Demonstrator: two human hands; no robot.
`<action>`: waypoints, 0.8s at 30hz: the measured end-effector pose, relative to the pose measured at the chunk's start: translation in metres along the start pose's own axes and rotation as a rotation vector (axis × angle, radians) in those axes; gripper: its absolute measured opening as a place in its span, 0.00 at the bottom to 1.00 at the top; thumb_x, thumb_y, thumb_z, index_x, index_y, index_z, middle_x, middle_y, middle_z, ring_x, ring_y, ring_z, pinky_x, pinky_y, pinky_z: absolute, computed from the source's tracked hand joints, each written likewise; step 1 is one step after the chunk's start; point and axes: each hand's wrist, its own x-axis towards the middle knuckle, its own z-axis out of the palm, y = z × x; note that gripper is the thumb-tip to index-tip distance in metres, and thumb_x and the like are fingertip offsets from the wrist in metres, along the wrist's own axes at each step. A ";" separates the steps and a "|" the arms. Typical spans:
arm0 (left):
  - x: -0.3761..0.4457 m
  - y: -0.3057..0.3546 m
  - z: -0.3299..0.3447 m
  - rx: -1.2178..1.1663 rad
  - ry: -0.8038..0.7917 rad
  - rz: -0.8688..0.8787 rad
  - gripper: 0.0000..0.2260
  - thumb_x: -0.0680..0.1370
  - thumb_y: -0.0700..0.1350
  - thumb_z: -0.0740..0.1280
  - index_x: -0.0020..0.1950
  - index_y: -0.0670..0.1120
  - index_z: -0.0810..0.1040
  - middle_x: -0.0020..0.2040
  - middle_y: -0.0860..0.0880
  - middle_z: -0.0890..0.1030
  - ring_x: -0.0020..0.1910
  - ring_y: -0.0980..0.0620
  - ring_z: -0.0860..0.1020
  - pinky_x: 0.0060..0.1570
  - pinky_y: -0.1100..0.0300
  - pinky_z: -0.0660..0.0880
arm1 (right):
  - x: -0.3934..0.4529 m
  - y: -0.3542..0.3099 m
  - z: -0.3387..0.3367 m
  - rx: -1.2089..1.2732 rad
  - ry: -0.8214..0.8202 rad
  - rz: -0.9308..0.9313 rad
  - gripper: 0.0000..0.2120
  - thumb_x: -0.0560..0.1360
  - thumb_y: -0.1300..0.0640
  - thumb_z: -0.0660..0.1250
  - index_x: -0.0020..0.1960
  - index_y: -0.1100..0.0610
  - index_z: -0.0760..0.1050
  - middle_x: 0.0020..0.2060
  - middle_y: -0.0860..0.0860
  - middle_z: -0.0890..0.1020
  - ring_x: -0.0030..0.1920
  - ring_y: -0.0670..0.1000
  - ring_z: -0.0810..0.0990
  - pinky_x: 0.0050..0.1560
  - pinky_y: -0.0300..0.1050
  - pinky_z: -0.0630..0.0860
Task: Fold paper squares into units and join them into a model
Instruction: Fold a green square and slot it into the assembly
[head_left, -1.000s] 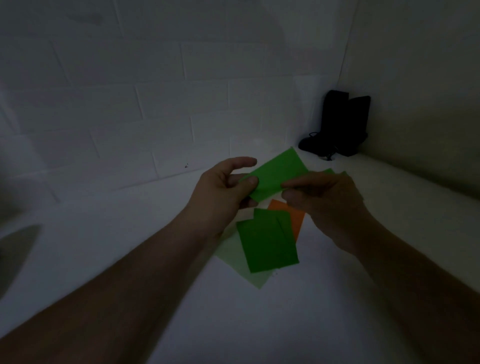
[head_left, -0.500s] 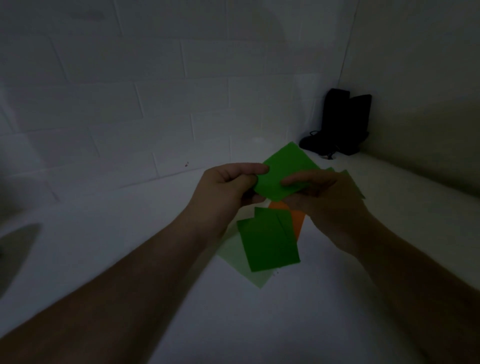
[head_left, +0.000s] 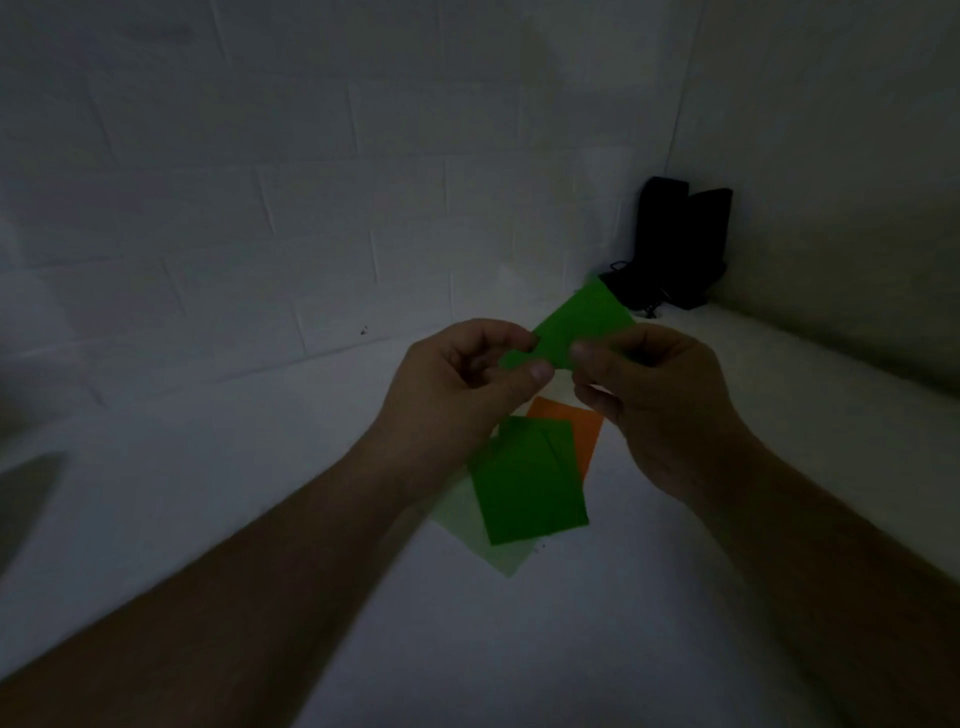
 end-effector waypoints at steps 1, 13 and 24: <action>0.000 0.000 0.001 -0.034 0.001 0.008 0.08 0.75 0.41 0.77 0.52 0.49 0.84 0.47 0.38 0.85 0.45 0.30 0.82 0.50 0.32 0.79 | 0.000 0.001 0.001 0.017 0.005 -0.002 0.07 0.67 0.61 0.76 0.37 0.60 0.77 0.33 0.55 0.82 0.37 0.53 0.82 0.48 0.54 0.82; 0.004 -0.007 -0.002 0.057 0.106 0.020 0.09 0.78 0.40 0.73 0.56 0.49 0.86 0.43 0.48 0.87 0.44 0.47 0.86 0.50 0.54 0.83 | -0.002 0.001 0.009 -0.157 0.097 -0.076 0.15 0.73 0.71 0.73 0.50 0.54 0.75 0.41 0.51 0.83 0.40 0.55 0.83 0.42 0.48 0.82; 0.003 -0.011 -0.007 0.378 -0.074 0.069 0.06 0.79 0.46 0.73 0.52 0.55 0.87 0.46 0.55 0.87 0.47 0.49 0.85 0.54 0.46 0.82 | -0.001 -0.007 -0.013 -0.660 -0.167 -0.157 0.09 0.70 0.63 0.78 0.45 0.50 0.86 0.40 0.44 0.87 0.43 0.42 0.85 0.44 0.34 0.81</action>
